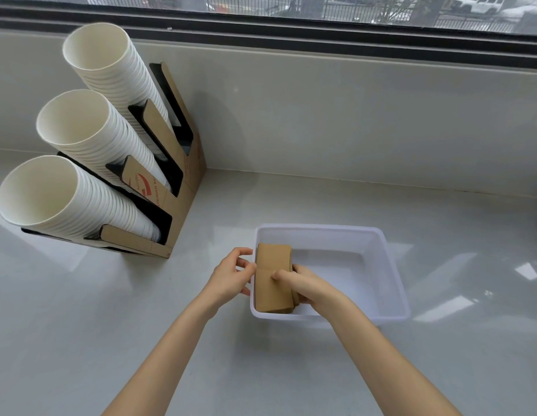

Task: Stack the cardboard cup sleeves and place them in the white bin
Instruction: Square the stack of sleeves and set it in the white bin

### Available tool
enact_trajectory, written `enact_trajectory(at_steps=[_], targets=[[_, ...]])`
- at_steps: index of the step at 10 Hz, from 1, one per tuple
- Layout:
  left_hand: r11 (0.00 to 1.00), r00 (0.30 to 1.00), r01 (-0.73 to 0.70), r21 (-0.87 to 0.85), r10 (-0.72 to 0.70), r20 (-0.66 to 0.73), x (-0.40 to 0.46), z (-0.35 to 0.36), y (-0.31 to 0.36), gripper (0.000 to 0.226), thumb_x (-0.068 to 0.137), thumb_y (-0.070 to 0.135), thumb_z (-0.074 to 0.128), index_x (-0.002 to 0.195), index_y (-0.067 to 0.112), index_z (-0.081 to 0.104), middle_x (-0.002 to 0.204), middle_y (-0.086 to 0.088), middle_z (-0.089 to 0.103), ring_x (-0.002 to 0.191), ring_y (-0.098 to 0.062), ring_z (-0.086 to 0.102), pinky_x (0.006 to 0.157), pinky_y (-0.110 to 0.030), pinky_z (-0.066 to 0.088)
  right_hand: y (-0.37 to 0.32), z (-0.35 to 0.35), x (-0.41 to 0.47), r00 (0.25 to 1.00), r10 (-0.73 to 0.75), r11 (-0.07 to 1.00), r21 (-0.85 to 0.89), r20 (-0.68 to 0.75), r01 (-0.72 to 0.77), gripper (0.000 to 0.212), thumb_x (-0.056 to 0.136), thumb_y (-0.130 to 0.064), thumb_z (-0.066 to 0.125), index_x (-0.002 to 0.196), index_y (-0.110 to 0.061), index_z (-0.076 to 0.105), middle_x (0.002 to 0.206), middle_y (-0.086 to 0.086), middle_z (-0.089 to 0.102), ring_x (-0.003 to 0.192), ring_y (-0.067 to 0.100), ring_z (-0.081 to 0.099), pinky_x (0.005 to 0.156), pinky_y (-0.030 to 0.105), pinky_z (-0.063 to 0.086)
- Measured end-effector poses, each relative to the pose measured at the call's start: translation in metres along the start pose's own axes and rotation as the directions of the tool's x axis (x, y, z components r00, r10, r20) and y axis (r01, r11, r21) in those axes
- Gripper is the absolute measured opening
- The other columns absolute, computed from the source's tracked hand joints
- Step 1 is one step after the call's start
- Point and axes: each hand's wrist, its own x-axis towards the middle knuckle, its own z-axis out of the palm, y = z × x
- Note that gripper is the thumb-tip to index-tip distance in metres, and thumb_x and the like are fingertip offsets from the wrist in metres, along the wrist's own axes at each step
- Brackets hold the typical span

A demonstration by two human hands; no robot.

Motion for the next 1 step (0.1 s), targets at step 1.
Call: enact_trajectory(at_steps=[1], targets=[[0.998, 1.0, -0.021, 0.064, 0.022, -0.011, 0.0001, -0.0005, 0.0005, 0.037, 0.092, 0.021, 0.043, 0.128, 0.014, 0.04, 0.103, -0.005, 0.051, 0.088, -0.018, 0.055, 0.064, -0.022, 0.051, 0.0027, -0.0014, -0.0001, 0.999, -0.008, 1.0, -0.03, -0.036, 0.007, 0.059, 0.087, -0.037, 0.05, 0.14, -0.015, 0.032, 0.131, 0.005, 0.049, 0.117, 0.024, 0.049, 0.095, 0.034, 0.041]])
